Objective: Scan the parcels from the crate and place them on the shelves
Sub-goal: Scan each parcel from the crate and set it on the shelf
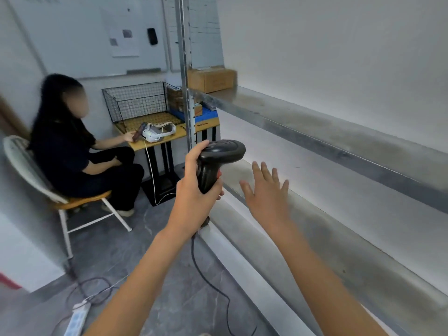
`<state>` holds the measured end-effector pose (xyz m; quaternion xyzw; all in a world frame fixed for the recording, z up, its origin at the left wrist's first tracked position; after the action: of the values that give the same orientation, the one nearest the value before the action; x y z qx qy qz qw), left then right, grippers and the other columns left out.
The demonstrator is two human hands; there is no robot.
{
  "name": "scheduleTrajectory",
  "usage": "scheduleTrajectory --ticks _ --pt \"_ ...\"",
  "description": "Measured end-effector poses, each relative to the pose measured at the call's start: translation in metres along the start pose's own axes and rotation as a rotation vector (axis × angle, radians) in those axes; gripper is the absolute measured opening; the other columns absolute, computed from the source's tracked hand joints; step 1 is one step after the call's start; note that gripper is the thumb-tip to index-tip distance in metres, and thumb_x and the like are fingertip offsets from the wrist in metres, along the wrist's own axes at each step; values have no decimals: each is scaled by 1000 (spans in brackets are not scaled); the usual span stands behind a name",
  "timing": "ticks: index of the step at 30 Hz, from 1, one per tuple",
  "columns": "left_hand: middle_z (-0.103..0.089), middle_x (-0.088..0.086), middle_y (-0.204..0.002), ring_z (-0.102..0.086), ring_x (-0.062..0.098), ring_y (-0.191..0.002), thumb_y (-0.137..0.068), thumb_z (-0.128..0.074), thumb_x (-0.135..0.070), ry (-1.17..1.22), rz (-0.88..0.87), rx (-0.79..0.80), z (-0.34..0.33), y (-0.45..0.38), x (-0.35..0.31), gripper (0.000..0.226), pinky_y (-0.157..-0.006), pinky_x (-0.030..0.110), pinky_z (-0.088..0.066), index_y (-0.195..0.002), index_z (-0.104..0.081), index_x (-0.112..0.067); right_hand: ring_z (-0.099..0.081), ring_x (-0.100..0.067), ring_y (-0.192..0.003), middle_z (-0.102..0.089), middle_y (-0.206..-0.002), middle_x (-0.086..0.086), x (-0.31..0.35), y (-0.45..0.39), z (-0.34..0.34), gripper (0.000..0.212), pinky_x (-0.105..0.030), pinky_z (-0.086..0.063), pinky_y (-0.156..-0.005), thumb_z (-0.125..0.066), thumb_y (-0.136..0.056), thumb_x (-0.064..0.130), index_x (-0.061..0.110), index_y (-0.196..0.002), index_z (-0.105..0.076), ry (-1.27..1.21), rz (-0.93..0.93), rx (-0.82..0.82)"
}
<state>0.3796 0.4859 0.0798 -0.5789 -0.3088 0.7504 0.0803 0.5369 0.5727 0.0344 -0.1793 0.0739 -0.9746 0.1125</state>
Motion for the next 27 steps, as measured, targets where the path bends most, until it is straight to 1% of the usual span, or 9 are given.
scheduleTrajectory --ticks 3,6,9,11,13,15,19,23,27 --pt "-65 9 -122 -75 20 -80 -96 -65 2 -32 28 -48 23 -27 33 83 -72 30 -63 -140 -33 -61 3 -31 -155 -3 -169 -3 32 -39 -29 64 -56 1 -122 -28 -106 50 22 -161 -10 -25 48 50" --pt "-66 11 -121 -75 17 -79 -97 -65 2 -55 48 -84 42 -63 65 80 -72 27 -62 -144 -32 -54 5 -31 -155 0 -169 -4 58 -78 -52 64 -55 2 -122 -27 -107 49 21 -161 -8 -36 87 92" --pt "-64 12 -122 -75 14 -79 -97 -65 1 -73 34 -83 53 -103 89 83 -71 22 -60 -139 -33 -62 7 -29 -155 2 -169 -3 73 -120 -71 65 -53 4 -122 -24 -107 51 22 -161 -6 -54 88 121" --pt "-66 6 -121 -75 13 -82 -97 -66 -1 -84 27 -89 61 -126 104 83 -73 23 -61 -137 -33 -67 8 -29 -155 2 -169 -3 83 -146 -82 64 -53 4 -123 -24 -107 51 22 -161 -5 -63 85 134" --pt "-69 -6 -115 -75 12 -84 -96 -67 -3 -105 30 -101 73 -143 122 84 -76 26 -62 -138 -32 -67 7 -29 -155 1 -169 -3 97 -167 -94 64 -54 3 -123 -26 -107 50 22 -161 -6 -73 97 150" --pt "-70 -13 -108 -75 12 -81 -95 -68 -1 -114 50 -110 83 -153 139 86 -74 24 -61 -140 -32 -65 6 -30 -155 -1 -169 -3 110 -184 -104 64 -54 2 -123 -26 -107 51 22 -161 -7 -78 120 160" --pt "-70 -9 -107 -75 15 -78 -94 -67 2 -108 68 -138 101 -175 161 87 -71 20 -59 -141 -33 -63 5 -31 -155 -1 -169 -4 132 -217 -114 64 -55 1 -122 -28 -106 50 22 -161 -8 -113 161 152" --pt "-70 -6 -110 -76 14 -84 -94 -68 1 -113 57 -163 116 -204 173 88 -76 26 -63 -137 -34 -67 3 -31 -155 -4 -169 -2 149 -251 -116 64 -56 -2 -122 -29 -106 51 24 -161 -10 -138 162 123" --pt "-69 -5 -109 -75 18 -77 -95 -66 4 -76 16 -142 126 -243 182 84 -73 22 -60 -141 -34 -60 1 -32 -155 -5 -169 -2 169 -283 -114 65 -55 -5 -122 -30 -106 51 23 -161 -11 -147 157 94"
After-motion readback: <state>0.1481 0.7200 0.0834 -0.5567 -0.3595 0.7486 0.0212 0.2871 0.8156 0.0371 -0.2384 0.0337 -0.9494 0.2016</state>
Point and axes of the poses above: each hand's wrist, its own y-axis away from the middle knuckle, its own z-axis out of the back of the hand, x = y × z, the point moved 8 cm from there along -y, towards the middle knuckle
